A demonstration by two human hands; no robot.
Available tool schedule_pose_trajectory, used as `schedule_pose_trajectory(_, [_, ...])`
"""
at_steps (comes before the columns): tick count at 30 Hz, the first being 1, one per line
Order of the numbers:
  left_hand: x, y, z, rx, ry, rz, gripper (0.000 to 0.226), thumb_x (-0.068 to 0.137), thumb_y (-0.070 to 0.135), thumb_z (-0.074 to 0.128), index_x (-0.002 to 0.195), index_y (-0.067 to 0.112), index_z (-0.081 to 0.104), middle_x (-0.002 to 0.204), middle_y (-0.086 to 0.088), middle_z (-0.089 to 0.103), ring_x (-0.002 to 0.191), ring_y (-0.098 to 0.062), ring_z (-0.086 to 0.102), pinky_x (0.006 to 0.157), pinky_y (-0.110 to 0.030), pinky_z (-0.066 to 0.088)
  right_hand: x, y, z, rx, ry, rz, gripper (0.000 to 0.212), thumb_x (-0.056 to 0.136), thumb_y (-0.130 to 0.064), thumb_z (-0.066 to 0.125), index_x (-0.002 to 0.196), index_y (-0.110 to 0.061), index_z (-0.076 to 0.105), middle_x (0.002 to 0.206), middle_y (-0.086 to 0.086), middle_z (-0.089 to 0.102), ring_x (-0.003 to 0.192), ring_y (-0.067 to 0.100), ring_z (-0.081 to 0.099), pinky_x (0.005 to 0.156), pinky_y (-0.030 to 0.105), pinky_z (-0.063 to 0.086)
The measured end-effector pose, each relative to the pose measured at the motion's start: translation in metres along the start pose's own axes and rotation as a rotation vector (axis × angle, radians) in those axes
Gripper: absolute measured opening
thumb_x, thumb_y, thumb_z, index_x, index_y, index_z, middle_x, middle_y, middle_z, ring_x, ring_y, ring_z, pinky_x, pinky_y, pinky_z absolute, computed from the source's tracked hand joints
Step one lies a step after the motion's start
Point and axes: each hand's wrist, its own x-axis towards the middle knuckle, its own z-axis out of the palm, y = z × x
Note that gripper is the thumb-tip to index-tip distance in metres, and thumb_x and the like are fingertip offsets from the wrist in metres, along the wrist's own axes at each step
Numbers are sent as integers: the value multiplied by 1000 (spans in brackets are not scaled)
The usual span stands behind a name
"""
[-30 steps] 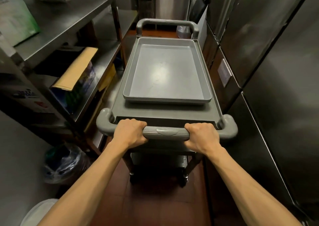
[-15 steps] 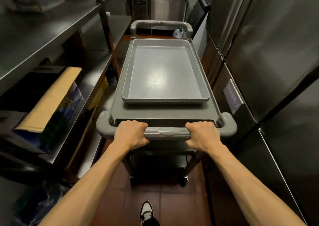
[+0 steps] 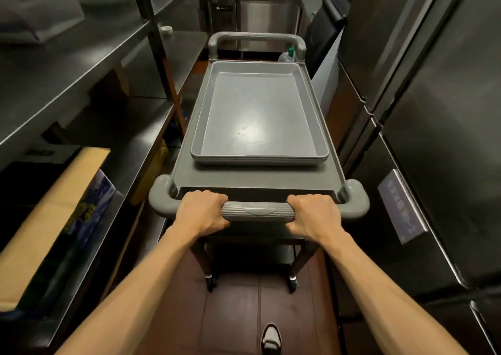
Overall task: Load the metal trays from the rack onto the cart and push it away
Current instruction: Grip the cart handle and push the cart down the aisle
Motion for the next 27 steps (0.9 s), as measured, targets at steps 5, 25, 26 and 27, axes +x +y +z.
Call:
schedule_pose_trajectory(5, [65, -22, -2, -11, -23, -34, 28, 66, 56, 56, 77, 30, 56, 74, 3, 69, 71, -24, 65, 63, -34, 50, 65, 24, 22, 12, 9, -42, 31, 51, -49, 65, 62, -24, 53, 49, -2, 59, 43, 25, 57, 44, 26, 29])
schedule_pose_trajectory(25, [309, -113, 2, 30, 50, -13, 32, 61, 55, 60, 76, 27, 55, 74, 0, 69, 72, -28, 65, 56, -32, 35, 307, 96, 84, -21, -108, -18, 28, 58, -46, 62, 71, -21, 57, 59, 0, 64, 54, 27, 62, 47, 28, 33])
schedule_pose_trajectory(26, [322, -119, 3, 31, 49, -4, 32, 62, 56, 60, 77, 27, 56, 75, 0, 70, 73, -28, 65, 57, -32, 35, 319, 98, 88, -21, -105, -12, 28, 58, -46, 63, 71, -22, 56, 59, 0, 64, 54, 27, 62, 47, 28, 32])
schedule_pose_trajectory(27, [333, -124, 3, 35, 45, 2, 33, 62, 56, 61, 78, 27, 56, 77, 0, 70, 74, -28, 65, 57, -33, 35, 330, 100, 91, -19, -105, -8, 28, 58, -46, 63, 70, -22, 55, 59, 0, 64, 54, 27, 61, 47, 27, 31])
